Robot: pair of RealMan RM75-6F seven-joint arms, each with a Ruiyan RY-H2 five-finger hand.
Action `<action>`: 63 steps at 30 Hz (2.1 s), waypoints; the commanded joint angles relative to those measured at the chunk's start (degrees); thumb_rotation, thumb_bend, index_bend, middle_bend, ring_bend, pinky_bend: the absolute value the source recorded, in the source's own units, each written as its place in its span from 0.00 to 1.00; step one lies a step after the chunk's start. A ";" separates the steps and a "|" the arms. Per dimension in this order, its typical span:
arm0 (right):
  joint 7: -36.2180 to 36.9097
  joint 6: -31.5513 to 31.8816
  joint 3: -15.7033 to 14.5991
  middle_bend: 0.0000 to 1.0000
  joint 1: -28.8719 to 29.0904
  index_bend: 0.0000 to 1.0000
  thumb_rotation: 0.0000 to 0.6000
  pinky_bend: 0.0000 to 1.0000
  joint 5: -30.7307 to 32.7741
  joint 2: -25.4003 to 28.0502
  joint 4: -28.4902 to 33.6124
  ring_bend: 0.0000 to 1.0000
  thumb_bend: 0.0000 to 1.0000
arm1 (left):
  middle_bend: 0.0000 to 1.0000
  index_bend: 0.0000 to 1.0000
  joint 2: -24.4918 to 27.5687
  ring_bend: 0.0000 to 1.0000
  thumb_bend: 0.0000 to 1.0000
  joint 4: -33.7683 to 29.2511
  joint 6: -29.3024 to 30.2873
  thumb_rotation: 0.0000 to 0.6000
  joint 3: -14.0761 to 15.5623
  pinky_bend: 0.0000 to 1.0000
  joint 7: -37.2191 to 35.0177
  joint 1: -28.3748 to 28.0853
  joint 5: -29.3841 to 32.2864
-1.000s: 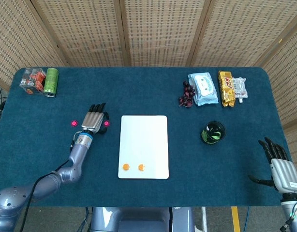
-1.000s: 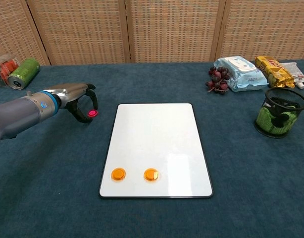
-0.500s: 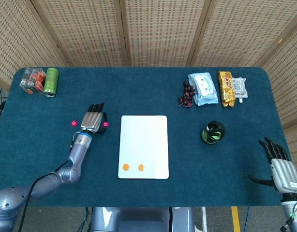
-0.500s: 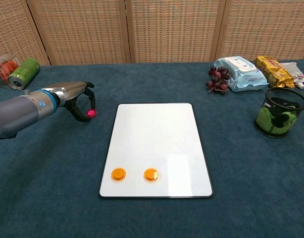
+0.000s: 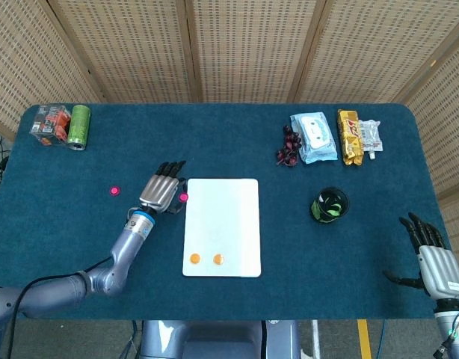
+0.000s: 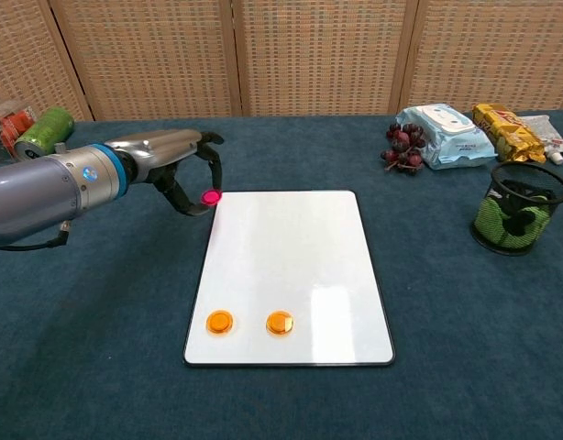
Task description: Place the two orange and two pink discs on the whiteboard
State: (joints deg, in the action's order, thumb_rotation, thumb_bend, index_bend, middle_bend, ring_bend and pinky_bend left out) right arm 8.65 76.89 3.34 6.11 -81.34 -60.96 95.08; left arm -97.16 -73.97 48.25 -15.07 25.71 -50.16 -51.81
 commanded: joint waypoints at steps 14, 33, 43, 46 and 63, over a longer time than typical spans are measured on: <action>0.88 -0.44 0.07 0.00 0.05 0.02 1.00 0.00 0.44 0.26 0.17 0.00 0.00 | 0.00 0.54 -8.13 0.00 0.35 -1.73 -0.51 1.00 1.57 0.00 10.75 -7.93 9.20; 1.14 -0.46 0.06 0.00 0.00 0.02 1.00 0.00 0.50 0.38 0.26 0.00 0.00 | 0.00 0.54 -6.33 0.00 0.35 -6.99 2.98 1.00 4.99 0.00 15.66 -9.06 13.81; 1.20 -0.46 0.08 0.00 0.00 0.02 1.00 0.00 0.50 0.43 0.28 0.00 0.00 | 0.00 0.41 -5.89 0.00 0.32 -7.73 3.83 1.00 5.85 0.00 17.02 -9.53 16.06; 1.17 -0.39 0.07 0.00 -0.04 0.02 1.00 0.00 0.49 0.39 0.26 0.00 0.00 | 0.00 0.29 -5.68 0.00 0.31 -8.11 4.70 1.00 5.97 0.00 17.57 -9.65 16.38; 1.25 -0.19 -0.04 0.00 -0.15 0.02 1.00 0.00 0.21 0.34 0.02 0.00 0.00 | 0.00 0.23 4.68 0.00 0.31 -12.39 9.24 1.00 7.26 0.00 10.44 -3.60 11.45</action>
State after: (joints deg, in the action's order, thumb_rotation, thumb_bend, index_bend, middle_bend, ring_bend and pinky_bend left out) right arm 9.89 76.70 3.30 5.96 -81.13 -60.62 95.10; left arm -94.22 -86.10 56.64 -8.43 37.88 -55.31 -38.95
